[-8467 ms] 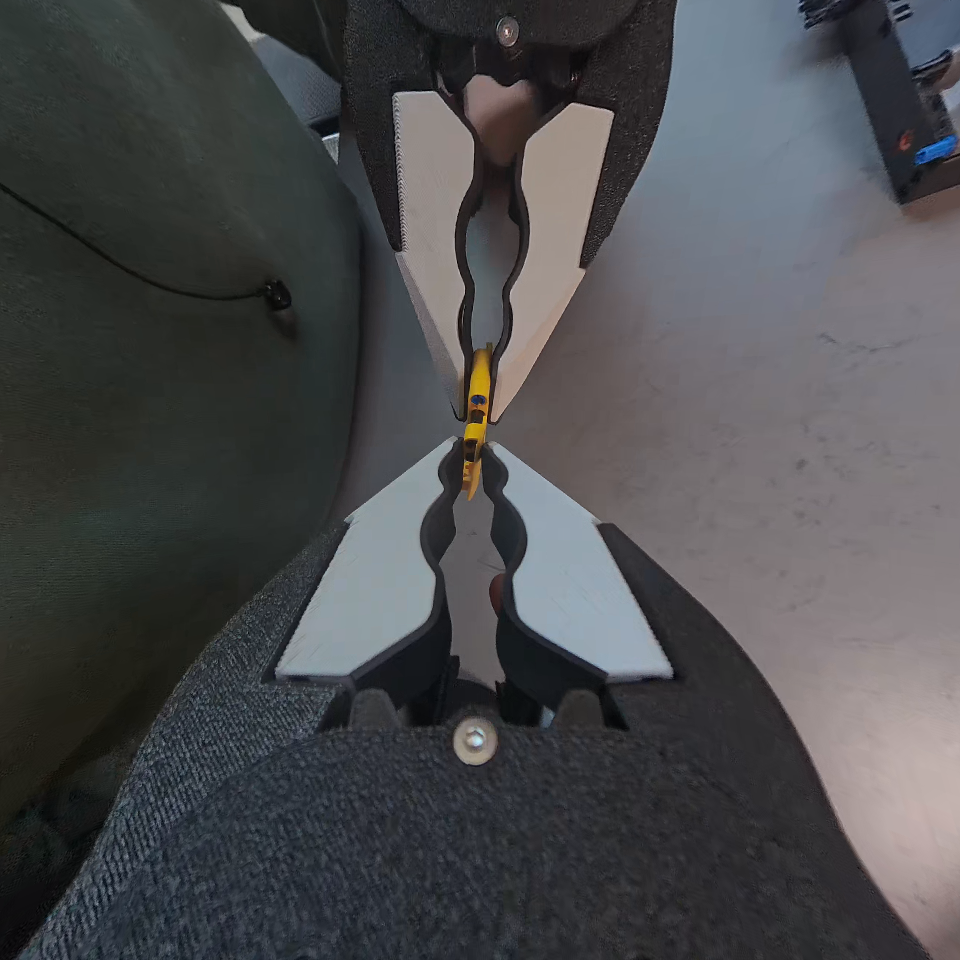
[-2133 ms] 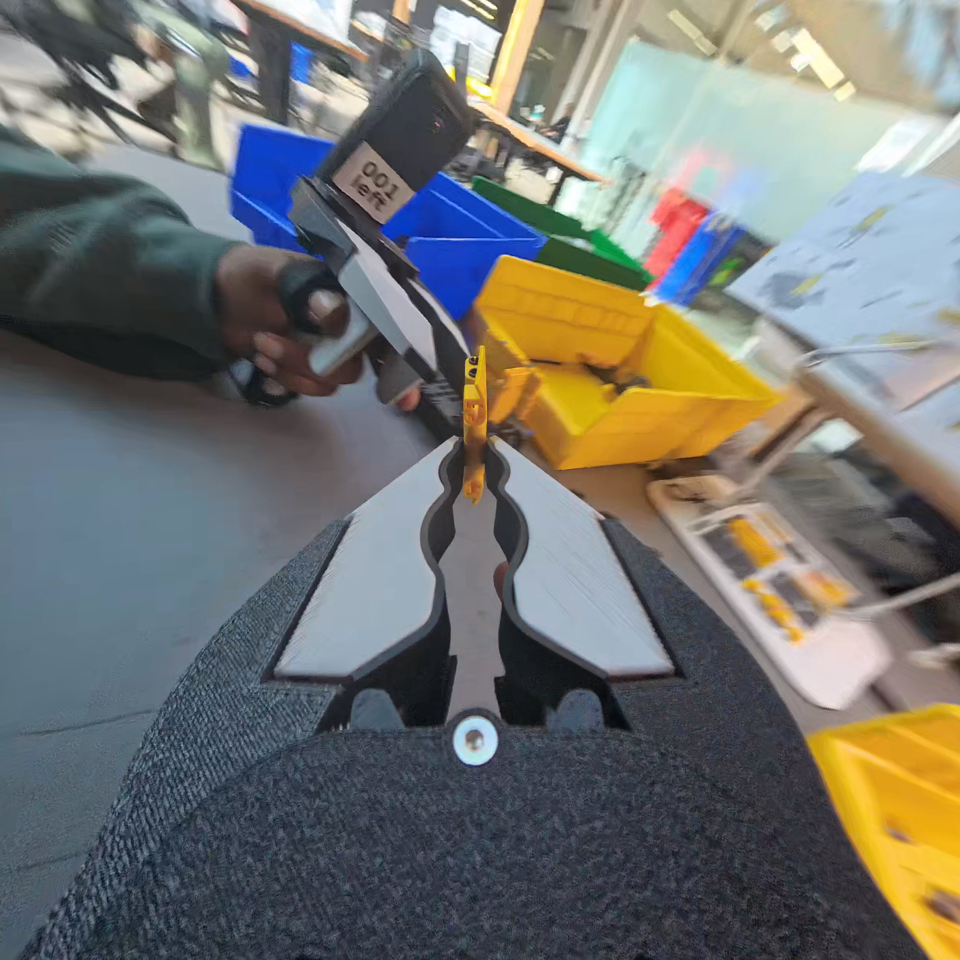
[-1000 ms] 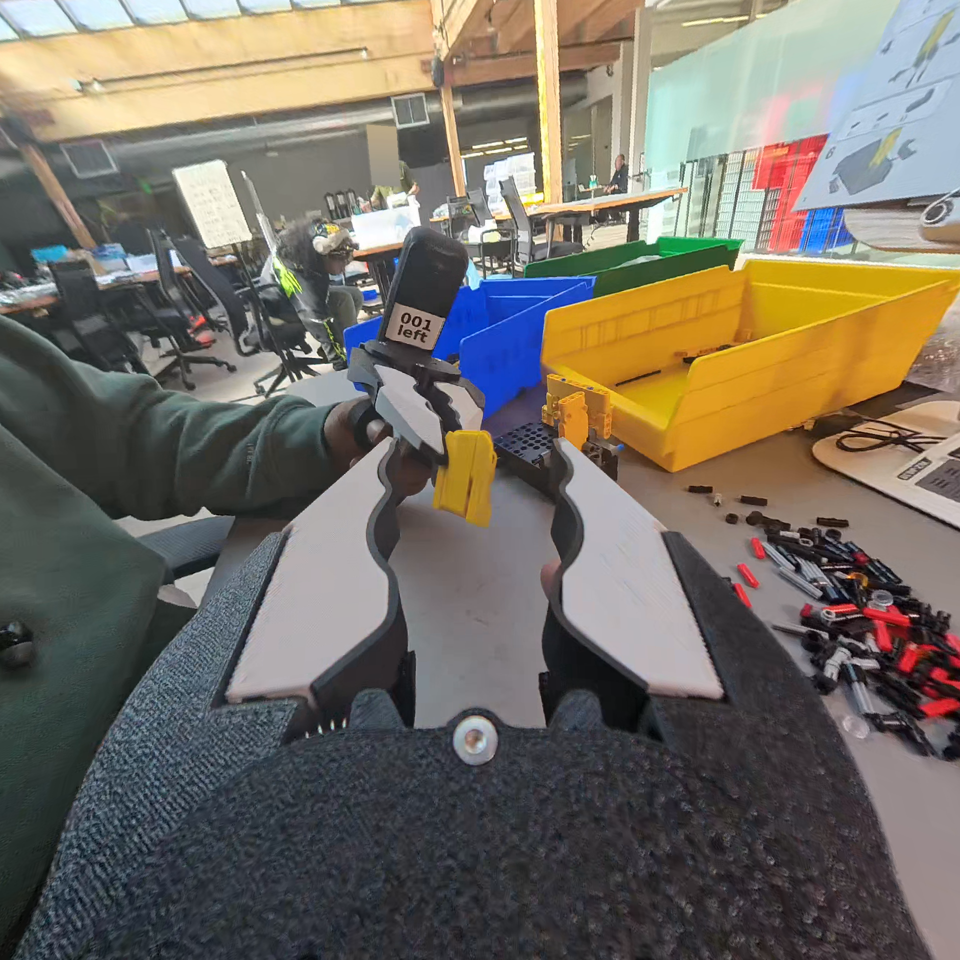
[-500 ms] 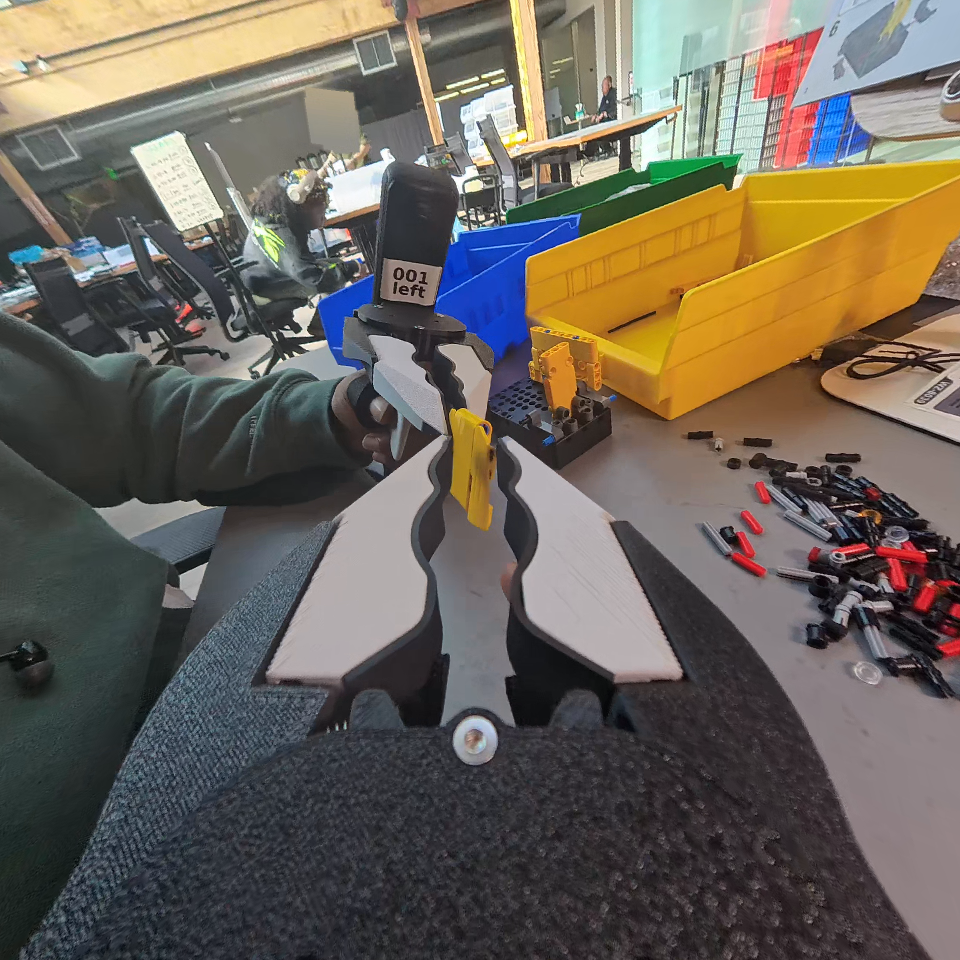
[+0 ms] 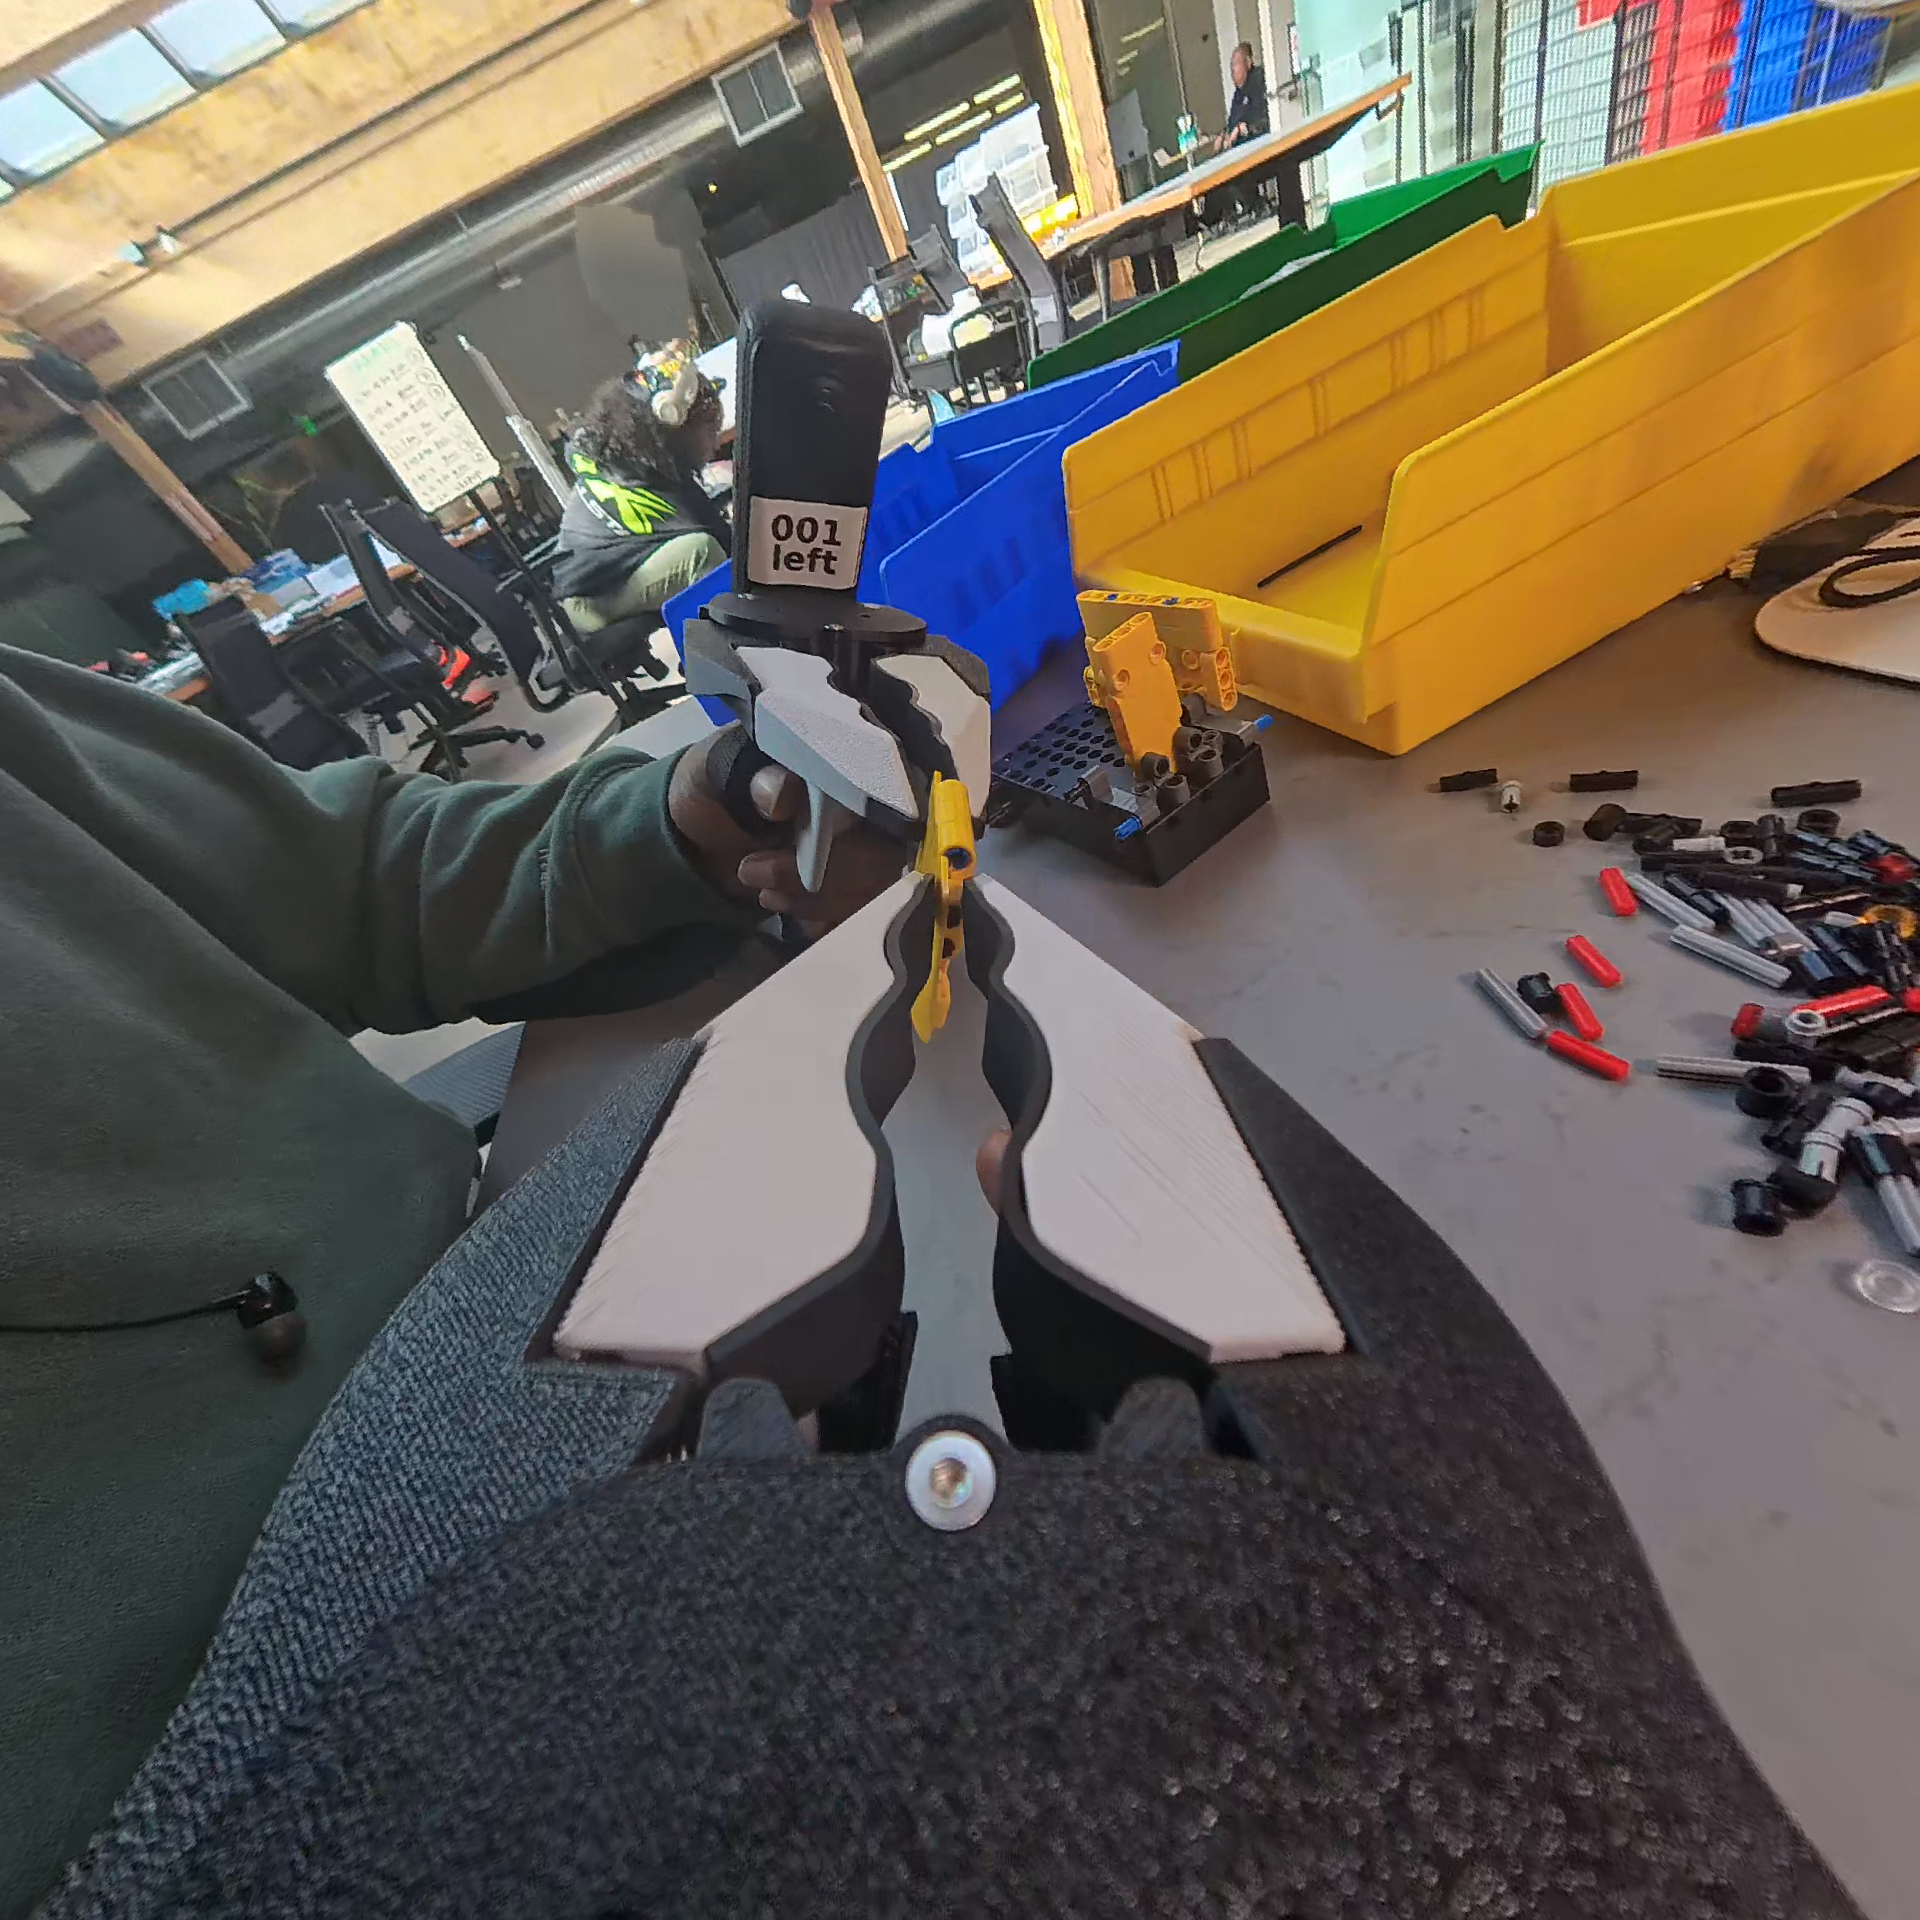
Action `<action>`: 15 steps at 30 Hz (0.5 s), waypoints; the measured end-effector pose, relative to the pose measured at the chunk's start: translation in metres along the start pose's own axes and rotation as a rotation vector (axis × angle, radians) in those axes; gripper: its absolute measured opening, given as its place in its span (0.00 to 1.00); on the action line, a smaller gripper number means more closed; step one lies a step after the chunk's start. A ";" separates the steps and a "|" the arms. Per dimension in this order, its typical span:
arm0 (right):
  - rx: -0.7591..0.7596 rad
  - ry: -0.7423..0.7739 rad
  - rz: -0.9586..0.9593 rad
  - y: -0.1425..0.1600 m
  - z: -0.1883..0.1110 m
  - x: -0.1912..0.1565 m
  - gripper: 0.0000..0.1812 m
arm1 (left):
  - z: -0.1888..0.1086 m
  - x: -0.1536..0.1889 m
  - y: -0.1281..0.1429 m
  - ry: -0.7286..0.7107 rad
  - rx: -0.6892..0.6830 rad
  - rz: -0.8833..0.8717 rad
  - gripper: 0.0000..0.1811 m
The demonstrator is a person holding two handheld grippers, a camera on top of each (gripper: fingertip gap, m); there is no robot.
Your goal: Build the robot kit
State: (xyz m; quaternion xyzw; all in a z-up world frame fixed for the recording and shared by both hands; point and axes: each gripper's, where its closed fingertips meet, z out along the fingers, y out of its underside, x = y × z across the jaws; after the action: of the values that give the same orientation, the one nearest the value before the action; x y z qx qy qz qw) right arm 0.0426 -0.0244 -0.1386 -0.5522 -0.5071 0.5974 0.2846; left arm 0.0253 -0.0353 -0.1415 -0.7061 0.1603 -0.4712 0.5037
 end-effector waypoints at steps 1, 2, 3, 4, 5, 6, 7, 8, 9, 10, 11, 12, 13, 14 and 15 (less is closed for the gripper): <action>-0.008 0.006 0.005 0.001 0.000 0.001 0.02 | 0.000 -0.002 0.001 -0.016 -0.009 0.000 0.04; -0.015 0.011 0.010 0.003 0.000 0.002 0.02 | -0.001 -0.004 0.002 -0.034 -0.017 0.003 0.04; -0.026 0.018 0.016 0.004 0.000 0.003 0.01 | -0.002 -0.007 0.003 -0.058 -0.027 0.010 0.04; -0.029 0.024 0.024 0.004 -0.001 0.004 0.01 | -0.004 -0.012 0.004 -0.092 -0.040 0.022 0.01; -0.036 0.030 0.038 0.005 -0.002 0.006 0.00 | -0.006 -0.017 0.006 -0.127 -0.054 0.038 0.00; -0.054 0.038 0.060 0.008 -0.003 0.009 0.00 | -0.008 -0.019 0.007 -0.142 -0.071 0.057 0.00; -0.087 0.043 0.085 0.013 -0.004 0.011 0.00 | -0.010 -0.019 0.008 -0.143 -0.087 0.076 0.00; -0.126 0.064 0.112 0.020 -0.004 0.016 0.00 | -0.011 -0.021 0.008 -0.163 -0.097 0.099 0.01; -0.164 0.077 0.129 0.028 -0.005 0.020 0.00 | -0.012 -0.023 0.008 -0.192 -0.108 0.128 0.03; -0.203 0.087 0.144 0.035 -0.005 0.022 0.00 | -0.013 -0.025 0.009 -0.212 -0.124 0.159 0.03; -0.236 0.110 0.162 0.042 -0.006 0.026 0.00 | -0.013 -0.026 0.011 -0.228 -0.140 0.186 0.05; -0.274 0.130 0.176 0.050 -0.007 0.030 0.00 | -0.012 -0.026 0.012 -0.239 -0.151 0.207 0.08; -0.308 0.132 0.182 0.056 -0.007 0.031 0.01 | -0.011 -0.027 0.014 -0.248 -0.161 0.223 0.10; -0.332 0.137 0.190 0.060 -0.007 0.031 0.01 | -0.010 -0.028 0.016 -0.257 -0.172 0.235 0.12; -0.349 0.151 0.183 0.063 -0.007 0.033 0.01 | -0.008 -0.028 0.018 -0.264 -0.185 0.243 0.14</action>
State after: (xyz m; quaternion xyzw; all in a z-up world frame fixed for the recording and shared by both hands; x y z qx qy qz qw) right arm 0.0551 -0.0131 -0.2081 -0.6801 -0.5279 0.4808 0.1662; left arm 0.0083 -0.0281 -0.1711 -0.7805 0.2196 -0.2934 0.5064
